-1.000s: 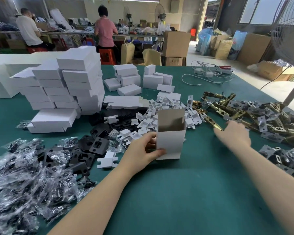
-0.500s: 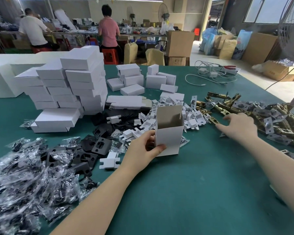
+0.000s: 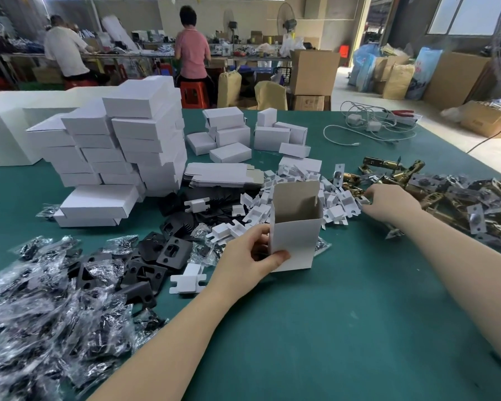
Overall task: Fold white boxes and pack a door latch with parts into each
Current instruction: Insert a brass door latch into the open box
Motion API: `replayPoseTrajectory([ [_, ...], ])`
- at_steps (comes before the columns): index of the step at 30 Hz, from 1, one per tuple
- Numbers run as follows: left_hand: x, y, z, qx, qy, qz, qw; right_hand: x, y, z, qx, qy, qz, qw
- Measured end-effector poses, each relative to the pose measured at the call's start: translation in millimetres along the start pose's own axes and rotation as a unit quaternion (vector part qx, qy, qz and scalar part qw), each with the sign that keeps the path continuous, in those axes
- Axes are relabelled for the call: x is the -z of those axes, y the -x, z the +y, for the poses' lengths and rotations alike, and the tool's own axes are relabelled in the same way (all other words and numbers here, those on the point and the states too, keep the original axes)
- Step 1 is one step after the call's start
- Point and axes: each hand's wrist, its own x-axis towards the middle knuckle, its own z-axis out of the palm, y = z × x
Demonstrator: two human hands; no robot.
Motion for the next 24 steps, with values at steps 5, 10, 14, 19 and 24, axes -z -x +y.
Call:
replayPoseTrajectory([
  [5,0.3,-0.1,0.4,0.006,-0.002,-0.002,1.0,3.7,-0.8,2.1,-0.027,-0.044,-0.003,0.999],
  [10,0.4,1.0,2.7,0.014,-0.001,-0.003,1.0,27.9,8.4,20.9,-0.013,-0.118,-0.009,0.993],
  [14,0.6,2.2,6.5,0.022,-0.003,-0.002,1.0,52.3,23.2,49.0,0.03,-0.152,-0.062,0.986],
  [19,1.7,3.6,10.5,0.029,0.014,-0.006,0.999,72.7,46.0,68.3,0.089,-0.084,-0.083,0.989],
  [24,3.5,5.9,16.0,0.024,0.039,-0.018,0.999,92.6,64.6,58.2,0.149,0.029,-0.044,0.987],
])
